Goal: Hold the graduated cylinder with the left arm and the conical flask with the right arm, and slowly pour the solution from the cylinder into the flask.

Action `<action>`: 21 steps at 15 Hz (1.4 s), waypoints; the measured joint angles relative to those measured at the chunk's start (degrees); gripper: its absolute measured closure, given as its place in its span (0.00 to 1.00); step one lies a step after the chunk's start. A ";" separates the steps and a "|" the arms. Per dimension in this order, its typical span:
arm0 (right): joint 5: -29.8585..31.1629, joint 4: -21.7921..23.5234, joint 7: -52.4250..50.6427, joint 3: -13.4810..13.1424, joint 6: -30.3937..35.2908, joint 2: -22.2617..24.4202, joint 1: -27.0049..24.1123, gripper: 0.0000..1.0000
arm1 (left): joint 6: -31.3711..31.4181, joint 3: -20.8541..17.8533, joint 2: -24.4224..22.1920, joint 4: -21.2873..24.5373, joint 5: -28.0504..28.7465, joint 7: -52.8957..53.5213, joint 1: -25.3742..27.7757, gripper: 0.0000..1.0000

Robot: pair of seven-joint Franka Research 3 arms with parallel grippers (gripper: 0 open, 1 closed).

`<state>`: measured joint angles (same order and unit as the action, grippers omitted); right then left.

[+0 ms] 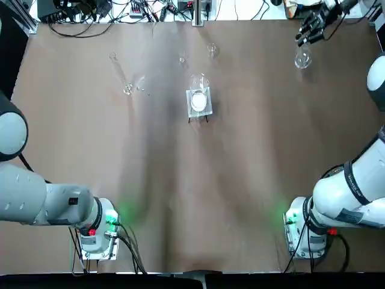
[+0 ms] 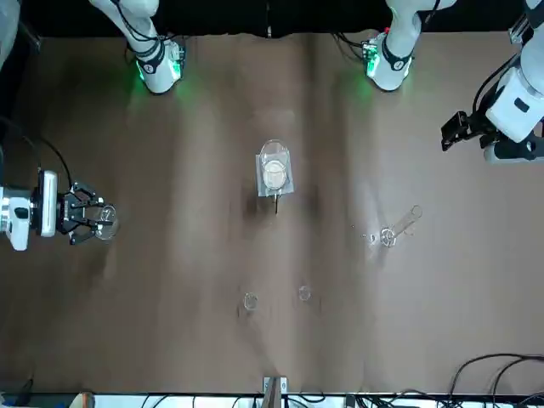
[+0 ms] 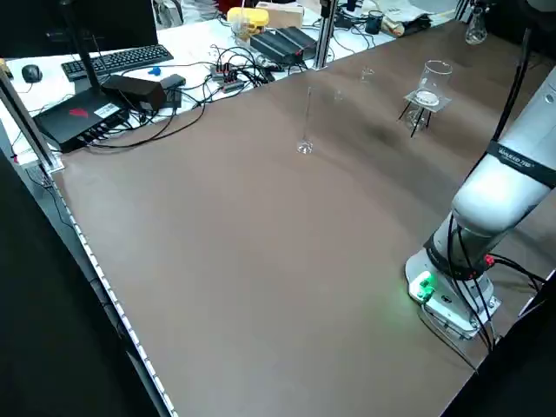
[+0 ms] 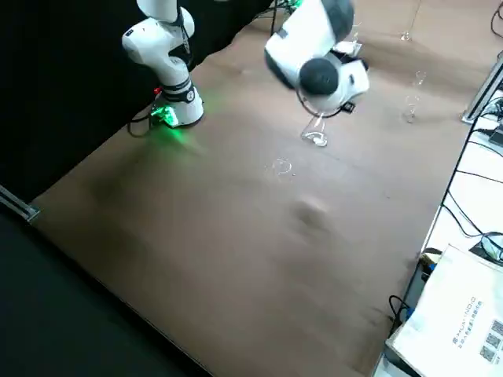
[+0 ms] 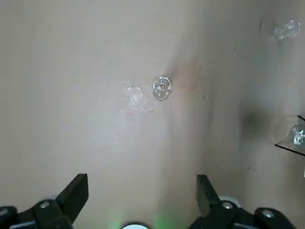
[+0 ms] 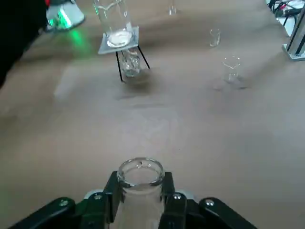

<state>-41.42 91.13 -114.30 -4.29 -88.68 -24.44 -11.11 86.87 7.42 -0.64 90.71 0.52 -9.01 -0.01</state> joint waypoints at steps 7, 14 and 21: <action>-9.84 5.12 -15.87 0.01 7.50 -8.01 -9.46 0.61 | 0.31 0.00 0.02 -0.05 0.00 -0.02 0.00 0.00; -11.32 5.19 -23.10 0.05 10.33 -13.89 -13.75 0.61 | 0.31 0.01 0.01 -0.09 0.00 -0.02 -0.05 0.00; -11.33 5.28 -29.32 0.06 11.63 -18.84 -16.16 0.61 | 0.31 0.01 0.00 -0.18 0.50 -0.02 -0.02 0.00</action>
<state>-52.75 96.41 -143.61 -4.23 -77.04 -43.28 -27.27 87.19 7.43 -0.64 90.54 1.02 -9.03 -0.02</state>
